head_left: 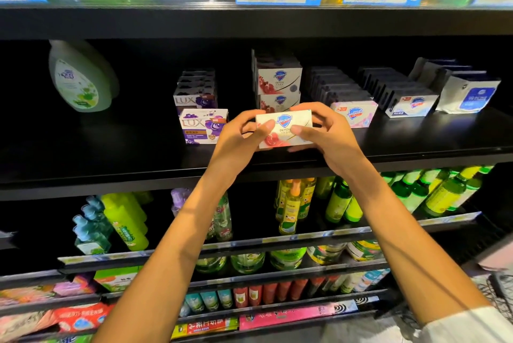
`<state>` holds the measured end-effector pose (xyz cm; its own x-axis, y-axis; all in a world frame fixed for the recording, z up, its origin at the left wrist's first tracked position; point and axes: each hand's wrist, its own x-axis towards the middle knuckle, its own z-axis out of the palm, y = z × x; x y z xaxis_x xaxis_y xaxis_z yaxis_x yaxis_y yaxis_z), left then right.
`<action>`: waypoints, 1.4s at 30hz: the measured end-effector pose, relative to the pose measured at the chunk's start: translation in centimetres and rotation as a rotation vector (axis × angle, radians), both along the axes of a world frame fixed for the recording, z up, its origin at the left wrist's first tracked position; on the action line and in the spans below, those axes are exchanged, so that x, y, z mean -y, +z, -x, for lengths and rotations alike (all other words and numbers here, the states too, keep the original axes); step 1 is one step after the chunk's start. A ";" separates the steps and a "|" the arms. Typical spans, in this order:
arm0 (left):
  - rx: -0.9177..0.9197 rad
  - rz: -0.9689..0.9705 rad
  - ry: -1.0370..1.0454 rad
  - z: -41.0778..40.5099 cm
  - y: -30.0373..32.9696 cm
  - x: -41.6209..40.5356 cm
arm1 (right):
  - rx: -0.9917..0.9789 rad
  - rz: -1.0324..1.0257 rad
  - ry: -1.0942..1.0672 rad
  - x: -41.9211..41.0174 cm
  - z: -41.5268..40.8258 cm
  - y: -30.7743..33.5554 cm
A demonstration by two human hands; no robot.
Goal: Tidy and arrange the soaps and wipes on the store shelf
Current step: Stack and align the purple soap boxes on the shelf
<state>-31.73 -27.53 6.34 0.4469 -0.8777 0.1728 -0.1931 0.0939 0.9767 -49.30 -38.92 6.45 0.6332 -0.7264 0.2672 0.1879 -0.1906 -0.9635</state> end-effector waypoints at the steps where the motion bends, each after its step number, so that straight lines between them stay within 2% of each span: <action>1: 0.038 -0.001 0.014 0.1 0.0 0.0 | 0.006 0.002 -0.007 0.0 0.0 0.0; 6: 0.259 0.070 0.149 0.1 -0.3 -1.5 | 0.025 0.034 -0.047 -0.1 0.1 -0.1; 10: 0.364 0.225 0.377 -1.0 -0.4 -4.3 | 0.033 0.034 -0.054 -0.1 0.0 -0.1; 13: 0.552 0.320 0.574 -3.9 -0.5 -5.8 | 0.023 0.039 -0.073 -0.2 0.1 -0.1; 16: 0.648 0.171 0.661 -6.8 -0.5 -6.0 | 0.026 0.024 -0.094 -0.6 -0.1 0.1; 18: 0.681 0.011 0.608 -8.1 -0.4 -5.6 | 0.028 0.025 -0.123 -1.0 -0.2 0.2; 20: 0.620 -0.072 0.501 -9.2 -0.4 -5.1 | 0.029 0.023 -0.149 -1.5 -0.2 0.1; 23: 0.523 -0.073 0.384 -9.9 -1.0 -4.8 | 0.036 0.009 -0.189 -2.4 0.0 -0.2; 29: 0.318 0.045 0.330 -9.8 -1.2 -5.1 | 0.074 -0.045 -0.270 -5.0 0.7 -0.9; 34: 0.276 0.087 0.280 -9.4 -1.3 -5.2 | 0.133 -0.068 -0.335 -8.1 2.0 -1.4; 38: 0.195 0.116 0.243 -7.1 -1.0 -5.3 | 0.159 -0.079 -0.426 -9.9 4.5 -2.4; 42: 0.095 0.167 0.095 -2.7 -1.0 -5.3 | 0.174 -0.083 -0.523 -11.5 8.5 -3.9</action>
